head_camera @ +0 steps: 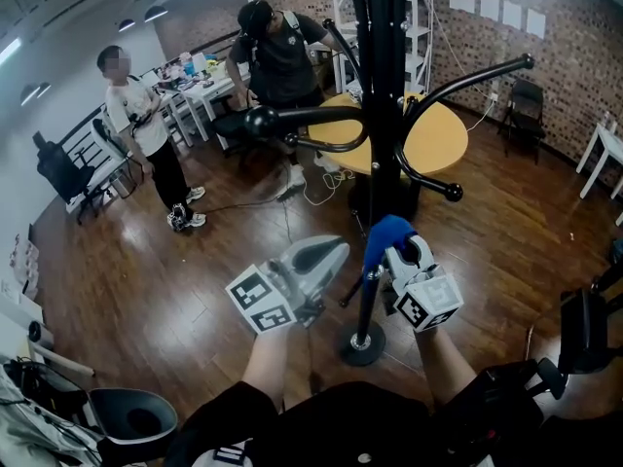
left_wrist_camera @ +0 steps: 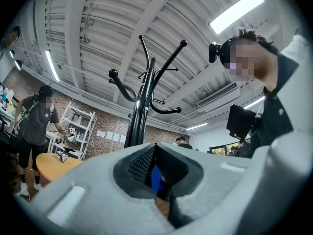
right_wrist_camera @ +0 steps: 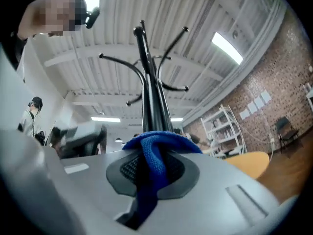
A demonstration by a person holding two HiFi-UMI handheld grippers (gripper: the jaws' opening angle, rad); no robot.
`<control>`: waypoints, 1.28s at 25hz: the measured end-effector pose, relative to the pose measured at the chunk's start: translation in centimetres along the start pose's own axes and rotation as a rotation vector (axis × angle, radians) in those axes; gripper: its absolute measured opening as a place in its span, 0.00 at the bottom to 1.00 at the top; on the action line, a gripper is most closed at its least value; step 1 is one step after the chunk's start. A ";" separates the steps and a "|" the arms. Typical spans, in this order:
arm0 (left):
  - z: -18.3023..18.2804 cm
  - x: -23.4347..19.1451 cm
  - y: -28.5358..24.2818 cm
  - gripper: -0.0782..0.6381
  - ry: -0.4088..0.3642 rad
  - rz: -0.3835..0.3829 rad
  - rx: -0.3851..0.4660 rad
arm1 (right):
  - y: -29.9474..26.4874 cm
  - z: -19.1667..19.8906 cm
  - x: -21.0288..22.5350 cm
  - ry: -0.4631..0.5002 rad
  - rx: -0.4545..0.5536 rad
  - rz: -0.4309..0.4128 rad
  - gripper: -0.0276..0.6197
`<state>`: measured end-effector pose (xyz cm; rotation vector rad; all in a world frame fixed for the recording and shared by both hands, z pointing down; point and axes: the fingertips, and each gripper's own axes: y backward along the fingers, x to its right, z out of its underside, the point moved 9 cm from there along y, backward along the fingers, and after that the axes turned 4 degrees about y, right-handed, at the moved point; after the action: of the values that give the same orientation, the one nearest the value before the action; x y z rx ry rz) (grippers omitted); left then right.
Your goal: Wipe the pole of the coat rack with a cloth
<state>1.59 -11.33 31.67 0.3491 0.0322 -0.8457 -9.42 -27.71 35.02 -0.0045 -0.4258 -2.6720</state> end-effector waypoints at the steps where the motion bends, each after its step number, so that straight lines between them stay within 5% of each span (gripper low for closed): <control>1: 0.0 0.2 0.1 0.11 0.000 0.003 0.004 | -0.9 -2.6 -0.4 0.038 0.047 -0.012 0.08; 5: -0.3 0.3 0.3 0.11 -0.005 0.003 0.018 | -3.8 -10.9 -0.8 0.131 0.176 -0.042 0.08; 9: -0.4 0.2 1.0 0.11 -0.002 -0.008 0.032 | -3.9 -11.6 -0.6 0.148 0.181 -0.029 0.08; 14: -0.3 -0.1 1.0 0.11 0.002 -0.010 0.022 | -1.1 -2.5 -0.1 0.093 0.044 -0.002 0.08; 21: 0.2 -0.1 0.5 0.11 0.014 -0.012 -0.002 | 3.7 12.0 1.2 -0.030 -0.295 0.023 0.08; 25: 0.5 0.2 0.1 0.11 0.016 -0.001 -0.010 | 4.8 15.9 1.6 -0.076 -0.431 0.022 0.08; 28: 0.6 0.3 0.0 0.11 0.017 -0.002 -0.014 | 4.2 13.1 1.3 -0.060 -0.360 0.021 0.08; 32: 0.2 0.5 0.1 0.11 0.011 -0.003 -0.004 | 1.6 4.4 0.4 -0.051 -0.112 0.012 0.08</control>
<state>1.94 -11.67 31.85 0.3499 0.0445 -0.8469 -9.36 -27.93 39.68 -0.1088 -0.2908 -2.6847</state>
